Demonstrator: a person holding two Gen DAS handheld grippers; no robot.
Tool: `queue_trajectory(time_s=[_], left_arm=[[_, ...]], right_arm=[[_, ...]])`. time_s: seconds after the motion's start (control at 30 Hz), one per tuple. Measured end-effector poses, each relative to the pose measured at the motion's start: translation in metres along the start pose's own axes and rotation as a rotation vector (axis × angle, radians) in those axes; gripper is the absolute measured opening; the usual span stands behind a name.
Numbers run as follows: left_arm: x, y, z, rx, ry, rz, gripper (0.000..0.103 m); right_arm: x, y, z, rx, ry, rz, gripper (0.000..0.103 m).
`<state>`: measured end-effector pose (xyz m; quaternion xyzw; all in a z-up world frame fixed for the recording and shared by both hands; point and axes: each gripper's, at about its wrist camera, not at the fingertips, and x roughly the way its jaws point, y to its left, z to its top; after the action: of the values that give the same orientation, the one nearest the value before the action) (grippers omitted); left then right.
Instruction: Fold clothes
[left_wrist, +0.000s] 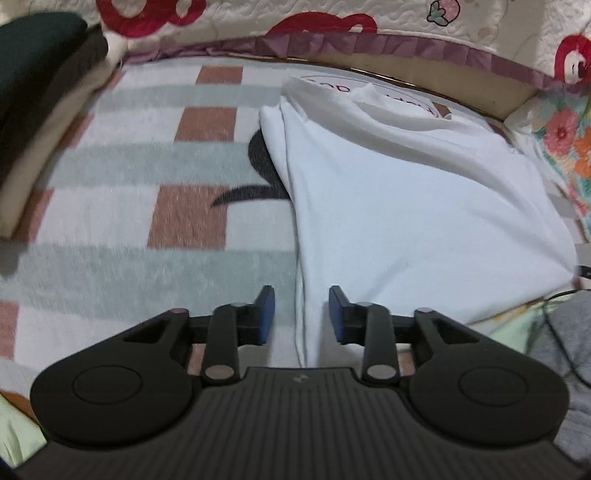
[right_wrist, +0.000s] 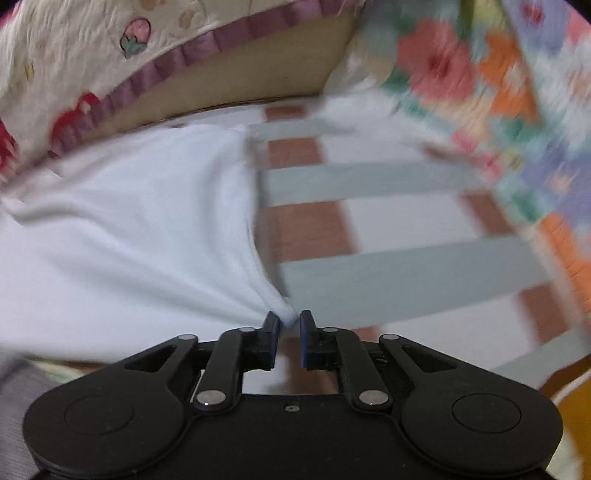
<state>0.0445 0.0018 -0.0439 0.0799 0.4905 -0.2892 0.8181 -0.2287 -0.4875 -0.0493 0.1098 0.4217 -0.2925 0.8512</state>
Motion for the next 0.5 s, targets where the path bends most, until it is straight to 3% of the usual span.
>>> queue_trajectory(time_s=[0.07,0.13,0.17,0.2,0.27,0.33,0.4,0.43,0.47,0.5], left_arm=[[-0.002,-0.006,0.005,0.021,-0.023,0.042,0.031],[-0.009,-0.016,0.013,0.052,-0.059,0.054,0.032],[-0.01,-0.023,0.019,0.077,-0.072,0.052,0.034],[-0.01,-0.03,0.028,0.108,-0.081,0.045,0.037],[-0.007,-0.045,0.045,0.178,-0.092,0.056,0.055],[0.004,-0.059,0.066,0.266,-0.085,0.124,0.055],[0.015,-0.059,0.091,0.21,-0.068,0.151,0.055],[0.019,-0.055,0.105,0.134,-0.056,0.128,0.054],[0.024,-0.05,0.118,0.058,-0.044,0.105,0.053],[0.025,-0.049,0.128,0.025,-0.059,0.11,0.053]], right_arm=[[-0.004,-0.011,-0.004,0.028,-0.026,-0.066,0.009],[-0.016,-0.025,0.004,0.104,-0.078,-0.025,0.013],[-0.021,-0.024,0.015,0.083,-0.106,0.001,0.015],[-0.025,-0.02,0.03,0.045,-0.132,0.032,0.015],[-0.036,-0.008,0.065,-0.047,-0.183,0.104,0.015],[-0.054,0.013,0.114,-0.175,-0.23,0.194,0.015],[-0.082,0.045,0.166,-0.345,-0.25,0.282,0.016],[-0.093,0.062,0.187,-0.439,-0.232,0.328,0.019],[-0.101,0.081,0.203,-0.537,-0.196,0.375,0.033],[-0.108,0.099,0.219,-0.635,-0.159,0.421,0.056]])
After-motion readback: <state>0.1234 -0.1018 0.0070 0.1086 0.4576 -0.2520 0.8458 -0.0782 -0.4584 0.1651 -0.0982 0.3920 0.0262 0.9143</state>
